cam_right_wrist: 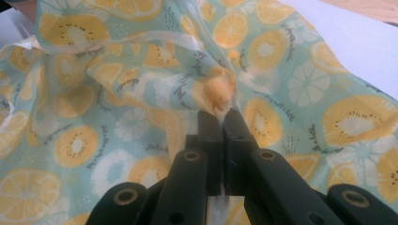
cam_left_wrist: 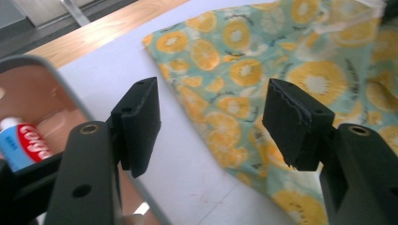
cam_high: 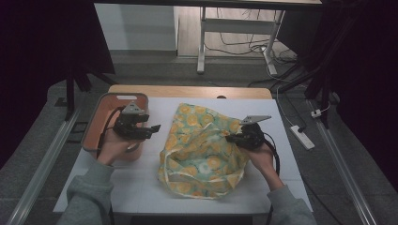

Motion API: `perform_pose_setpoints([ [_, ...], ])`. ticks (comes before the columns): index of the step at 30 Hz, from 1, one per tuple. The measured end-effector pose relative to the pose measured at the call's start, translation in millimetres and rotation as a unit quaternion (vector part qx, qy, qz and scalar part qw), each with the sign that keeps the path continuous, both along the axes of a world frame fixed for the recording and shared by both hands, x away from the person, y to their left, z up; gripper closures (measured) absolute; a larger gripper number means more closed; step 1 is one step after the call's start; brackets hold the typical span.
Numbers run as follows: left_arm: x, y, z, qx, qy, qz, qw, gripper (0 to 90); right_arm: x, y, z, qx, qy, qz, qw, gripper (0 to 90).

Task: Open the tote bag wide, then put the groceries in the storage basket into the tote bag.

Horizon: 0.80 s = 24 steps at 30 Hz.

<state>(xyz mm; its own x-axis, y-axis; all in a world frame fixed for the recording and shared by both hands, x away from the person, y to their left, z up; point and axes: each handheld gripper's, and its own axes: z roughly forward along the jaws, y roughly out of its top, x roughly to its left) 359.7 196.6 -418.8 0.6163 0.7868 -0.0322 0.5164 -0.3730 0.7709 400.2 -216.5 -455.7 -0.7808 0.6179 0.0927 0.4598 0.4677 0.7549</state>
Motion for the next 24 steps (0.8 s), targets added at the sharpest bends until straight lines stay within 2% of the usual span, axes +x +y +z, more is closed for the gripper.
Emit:
perform_pose_setpoints([
  [6,15.8,11.1,-8.8,0.016,0.017,0.036,0.9991,35.8,-3.4,-1.9,0.2,0.003,0.0,0.003,1.0,87.3],
  [12,25.3,23.8,-16.0,0.042,0.033,0.068,0.9962,33.8,-7.5,-0.3,0.4,0.002,-0.001,0.006,1.0,87.3],
  [17,28.5,39.9,-16.1,0.03,0.042,0.096,0.994,33.6,-9.8,2.5,-3.3,-0.002,0.004,0.011,0.9999,87.3],
  [19,31.9,44.7,-16.6,0.019,0.047,0.103,0.9933,33.5,-10.9,3.7,-3.7,-0.003,0.004,0.012,0.9999,87.2],
  [20,35.3,46.8,-17.7,0.017,0.053,0.108,0.9925,33.3,-11.3,4.4,-3.7,-0.003,0.004,0.013,0.9999,87.2],
  [24,52.8,54.5,-24.8,0.041,0.077,0.142,0.9861,33.0,-11.6,6.1,-4.2,-0.004,0.005,0.015,0.9999,87.3],
])
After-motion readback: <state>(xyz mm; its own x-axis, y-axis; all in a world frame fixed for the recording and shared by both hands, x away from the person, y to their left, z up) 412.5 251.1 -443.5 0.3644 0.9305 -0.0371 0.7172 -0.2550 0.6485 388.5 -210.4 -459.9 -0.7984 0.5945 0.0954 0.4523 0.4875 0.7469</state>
